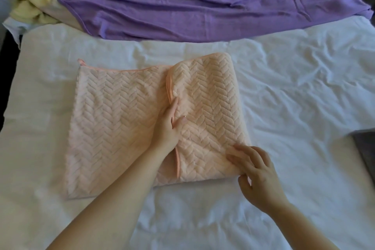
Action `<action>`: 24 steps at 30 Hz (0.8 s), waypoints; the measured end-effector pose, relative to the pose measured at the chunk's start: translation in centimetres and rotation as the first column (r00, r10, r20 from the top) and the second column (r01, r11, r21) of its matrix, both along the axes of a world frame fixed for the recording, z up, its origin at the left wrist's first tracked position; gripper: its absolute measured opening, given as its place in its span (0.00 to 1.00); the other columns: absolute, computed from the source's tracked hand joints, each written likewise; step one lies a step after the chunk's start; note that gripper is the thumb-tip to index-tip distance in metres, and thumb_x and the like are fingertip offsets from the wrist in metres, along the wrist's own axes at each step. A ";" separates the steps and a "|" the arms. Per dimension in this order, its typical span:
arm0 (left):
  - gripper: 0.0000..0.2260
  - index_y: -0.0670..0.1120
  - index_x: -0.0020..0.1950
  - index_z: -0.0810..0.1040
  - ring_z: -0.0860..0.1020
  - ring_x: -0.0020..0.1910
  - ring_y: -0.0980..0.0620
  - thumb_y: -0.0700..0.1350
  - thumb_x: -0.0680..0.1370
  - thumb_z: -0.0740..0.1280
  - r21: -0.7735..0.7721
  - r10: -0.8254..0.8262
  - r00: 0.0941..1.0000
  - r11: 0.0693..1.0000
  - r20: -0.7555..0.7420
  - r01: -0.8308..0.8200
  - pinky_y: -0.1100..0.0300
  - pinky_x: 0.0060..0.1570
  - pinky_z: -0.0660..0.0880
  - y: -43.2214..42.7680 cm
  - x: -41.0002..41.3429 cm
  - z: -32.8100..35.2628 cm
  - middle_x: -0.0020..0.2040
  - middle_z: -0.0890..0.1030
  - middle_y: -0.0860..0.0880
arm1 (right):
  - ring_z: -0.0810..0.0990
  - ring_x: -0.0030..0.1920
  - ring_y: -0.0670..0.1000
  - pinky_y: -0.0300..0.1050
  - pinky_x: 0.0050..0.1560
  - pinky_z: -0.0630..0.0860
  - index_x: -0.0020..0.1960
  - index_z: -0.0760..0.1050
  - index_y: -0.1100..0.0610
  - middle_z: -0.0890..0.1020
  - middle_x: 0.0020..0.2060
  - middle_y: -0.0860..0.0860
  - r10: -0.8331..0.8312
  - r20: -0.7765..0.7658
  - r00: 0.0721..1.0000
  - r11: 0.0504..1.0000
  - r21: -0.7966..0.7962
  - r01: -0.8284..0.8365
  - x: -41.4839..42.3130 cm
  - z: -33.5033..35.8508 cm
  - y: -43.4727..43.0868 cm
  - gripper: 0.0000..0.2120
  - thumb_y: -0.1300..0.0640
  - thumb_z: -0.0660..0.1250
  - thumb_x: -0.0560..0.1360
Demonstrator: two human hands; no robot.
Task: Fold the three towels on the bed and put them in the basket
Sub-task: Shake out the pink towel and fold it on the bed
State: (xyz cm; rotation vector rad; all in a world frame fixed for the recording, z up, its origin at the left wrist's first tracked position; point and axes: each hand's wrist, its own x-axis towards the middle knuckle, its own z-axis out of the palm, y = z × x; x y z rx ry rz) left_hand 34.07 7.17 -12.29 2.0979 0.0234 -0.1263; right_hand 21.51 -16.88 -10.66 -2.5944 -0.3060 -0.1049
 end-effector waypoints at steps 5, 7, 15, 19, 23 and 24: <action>0.27 0.54 0.77 0.57 0.61 0.70 0.60 0.44 0.80 0.63 0.075 -0.031 0.999 0.997 -0.015 0.032 0.79 0.61 0.57 -0.1 1.1 0.0 0.74 0.62 0.49 | 0.66 0.69 0.54 0.51 0.66 0.63 0.65 0.75 0.50 0.72 0.67 0.47 0.018 -0.080 0.997 1.000 0.002 -0.018 0.4 0.3 1.1 0.23 0.47 0.61 0.71; 0.27 0.55 0.76 0.57 0.66 0.69 0.53 0.49 0.79 0.63 0.243 -0.026 0.995 0.969 -0.100 0.050 0.68 0.61 0.64 0.2 0.7 -0.4 0.74 0.61 0.48 | 0.68 0.67 0.54 0.54 0.64 0.66 0.61 0.77 0.51 0.74 0.64 0.47 -0.008 -0.070 0.998 0.999 0.035 0.010 0.6 0.2 1.5 0.21 0.45 0.61 0.72; 0.25 0.55 0.72 0.66 0.57 0.74 0.42 0.58 0.76 0.62 0.624 -0.137 0.959 0.780 0.248 -0.050 0.45 0.69 0.59 -2.3 5.6 1.7 0.78 0.55 0.45 | 0.36 0.76 0.49 0.49 0.75 0.39 0.76 0.39 0.42 0.40 0.76 0.42 -0.161 -0.165 0.973 0.972 -0.200 0.127 7.0 -0.1 3.2 0.30 0.36 0.42 0.77; 0.27 0.61 0.77 0.44 0.36 0.77 0.47 0.65 0.79 0.44 0.745 -0.347 0.934 0.601 -0.084 0.290 0.42 0.74 0.40 -3.2 8.3 -0.4 0.78 0.36 0.51 | 0.29 0.74 0.48 0.54 0.76 0.43 0.74 0.31 0.40 0.32 0.73 0.38 -0.092 -0.317 0.944 0.949 -0.316 -0.014 5.9 -2.9 2.3 0.30 0.32 0.34 0.75; 0.30 0.62 0.75 0.35 0.31 0.75 0.49 0.68 0.76 0.38 0.729 -0.298 0.902 0.533 -0.313 0.429 0.43 0.73 0.37 -2.7 8.7 -1.3 0.76 0.31 0.53 | 0.32 0.74 0.45 0.50 0.75 0.43 0.74 0.36 0.37 0.36 0.74 0.36 -0.072 -0.307 0.949 0.970 -0.245 -0.005 5.5 -3.0 1.4 0.30 0.31 0.38 0.75; 0.29 0.62 0.76 0.37 0.31 0.75 0.48 0.68 0.77 0.40 0.704 -0.282 0.915 0.585 -0.288 0.402 0.43 0.74 0.37 -2.8 8.6 -0.9 0.77 0.32 0.52 | 0.34 0.75 0.44 0.48 0.74 0.43 0.75 0.39 0.36 0.39 0.75 0.35 -0.093 -0.309 0.946 0.984 -0.174 0.040 5.7 -2.6 1.4 0.30 0.31 0.40 0.75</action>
